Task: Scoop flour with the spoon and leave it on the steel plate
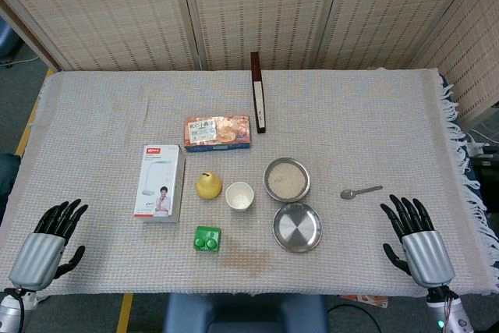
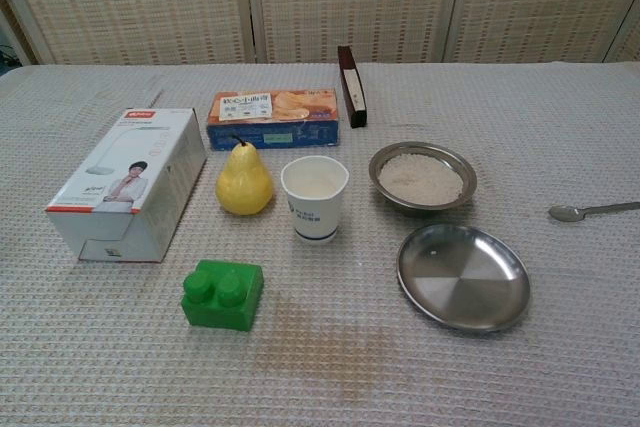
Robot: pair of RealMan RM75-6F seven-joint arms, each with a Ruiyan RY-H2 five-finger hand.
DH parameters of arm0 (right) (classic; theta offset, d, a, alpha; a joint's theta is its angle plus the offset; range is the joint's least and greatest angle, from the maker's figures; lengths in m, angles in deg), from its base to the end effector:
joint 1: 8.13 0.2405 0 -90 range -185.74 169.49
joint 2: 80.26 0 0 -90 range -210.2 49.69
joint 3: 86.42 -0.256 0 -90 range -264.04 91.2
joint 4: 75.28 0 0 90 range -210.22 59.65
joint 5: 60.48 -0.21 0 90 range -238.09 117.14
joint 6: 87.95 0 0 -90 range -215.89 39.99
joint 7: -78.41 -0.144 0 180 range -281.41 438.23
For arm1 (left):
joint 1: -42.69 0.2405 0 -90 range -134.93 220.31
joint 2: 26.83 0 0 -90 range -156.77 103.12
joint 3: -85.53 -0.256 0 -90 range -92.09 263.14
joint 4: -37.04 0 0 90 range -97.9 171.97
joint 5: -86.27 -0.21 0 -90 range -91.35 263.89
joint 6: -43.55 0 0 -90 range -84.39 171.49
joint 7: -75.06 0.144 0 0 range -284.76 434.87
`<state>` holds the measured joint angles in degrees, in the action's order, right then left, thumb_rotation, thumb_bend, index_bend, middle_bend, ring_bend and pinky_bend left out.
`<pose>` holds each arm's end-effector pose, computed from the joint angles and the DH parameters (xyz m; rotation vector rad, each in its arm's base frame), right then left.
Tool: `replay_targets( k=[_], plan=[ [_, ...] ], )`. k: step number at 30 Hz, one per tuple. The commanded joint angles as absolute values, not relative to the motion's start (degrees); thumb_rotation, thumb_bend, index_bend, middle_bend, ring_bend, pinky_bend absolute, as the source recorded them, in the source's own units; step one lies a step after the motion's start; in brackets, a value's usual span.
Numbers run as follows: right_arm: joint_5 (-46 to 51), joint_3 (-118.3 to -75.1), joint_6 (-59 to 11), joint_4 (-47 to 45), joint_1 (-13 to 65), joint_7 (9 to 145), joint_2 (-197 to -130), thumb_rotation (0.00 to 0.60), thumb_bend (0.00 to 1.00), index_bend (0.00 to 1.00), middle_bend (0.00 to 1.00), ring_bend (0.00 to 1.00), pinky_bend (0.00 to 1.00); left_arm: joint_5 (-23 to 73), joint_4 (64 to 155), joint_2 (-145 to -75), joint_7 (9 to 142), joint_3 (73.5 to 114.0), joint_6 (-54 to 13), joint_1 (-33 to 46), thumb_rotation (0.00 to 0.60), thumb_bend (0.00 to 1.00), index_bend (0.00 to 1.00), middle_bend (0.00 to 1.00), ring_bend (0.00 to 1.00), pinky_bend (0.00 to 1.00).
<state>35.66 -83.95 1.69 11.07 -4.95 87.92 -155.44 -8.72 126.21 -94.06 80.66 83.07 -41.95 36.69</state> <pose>-0.2933 -0.1504 0.0953 1.5482 -0.7900 0.9260 -0.2998 0.1656 0.1263 -1.6104 -0.8032 -0.8764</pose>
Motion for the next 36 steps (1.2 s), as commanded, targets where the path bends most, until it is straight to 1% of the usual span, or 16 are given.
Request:
replay_targets(
  k=[1,4,7,9,12,14,17,23,36],
  plan=[
    [35.38,-84.17,1.36,10.90,-4.84,88.15,-155.57,0.600,0.23,0.14,0.00,0.00,0.00,-8.31,126.46,-94.00,80.60,83.11,-41.68,36.68,0.600,0.39,0.00,0.00,0.00,0.10],
    [35.29,-84.24,1.22,10.86,-4.79,88.20,-155.63,0.600,0.24,0.15,0.00,0.00,0.00,-8.21,126.52,-93.96,80.55,83.13,-41.61,36.67,0.600,0.39,0.00,0.00,0.00,0.10],
    [33.89,-84.93,-1.61,10.40,-3.52,88.12,-156.17,0.600,0.24,0.20,0.00,0.00,0.00,-8.15,126.75,-93.86,80.78,82.99,-41.52,36.75,0.600,0.39,0.00,0.00,0.00,0.10],
    [30.20,-88.09,-8.22,8.39,0.63,88.24,-157.74,0.600,0.24,0.24,0.00,0.00,0.00,-8.36,126.86,-93.89,81.11,82.92,-41.48,36.69,0.600,0.39,0.00,0.00,0.00,0.10],
    [25.70,-91.07,-15.20,5.76,4.75,88.31,-160.01,0.600,0.24,0.31,0.00,0.00,0.00,-8.28,127.07,-93.85,81.18,82.76,-41.10,36.62,0.600,0.39,0.00,0.00,0.00,0.10],
    [23.66,-92.50,-19.01,4.07,7.26,87.49,-161.49,0.600,0.26,0.37,0.00,0.00,0.00,-8.13,127.17,-93.79,81.29,82.76,-40.93,36.59,0.600,0.39,0.00,0.00,0.00,0.10],
    [22.42,-93.82,-21.80,-0.18,10.10,88.58,-164.36,0.600,0.29,0.45,0.00,0.00,0.00,-8.03,127.26,-93.73,81.26,82.83,-40.91,36.55,0.600,0.39,0.00,0.00,0.00,0.10],
    [19.47,-94.77,-25.78,-6.08,13.18,90.34,-168.09,0.600,0.29,0.47,0.00,0.00,0.00,-7.65,127.23,-93.58,81.01,82.84,-40.61,36.52,0.600,0.39,0.00,0.00,0.00,0.10],
    [14.32,-95.56,-31.93,-14.64,16.86,91.22,-171.08,0.600,0.30,0.48,0.00,0.00,0.00,-6.79,127.29,-93.77,81.47,82.92,-39.49,36.16,0.600,0.39,0.00,0.00,0.00,0.10]
  ],
)
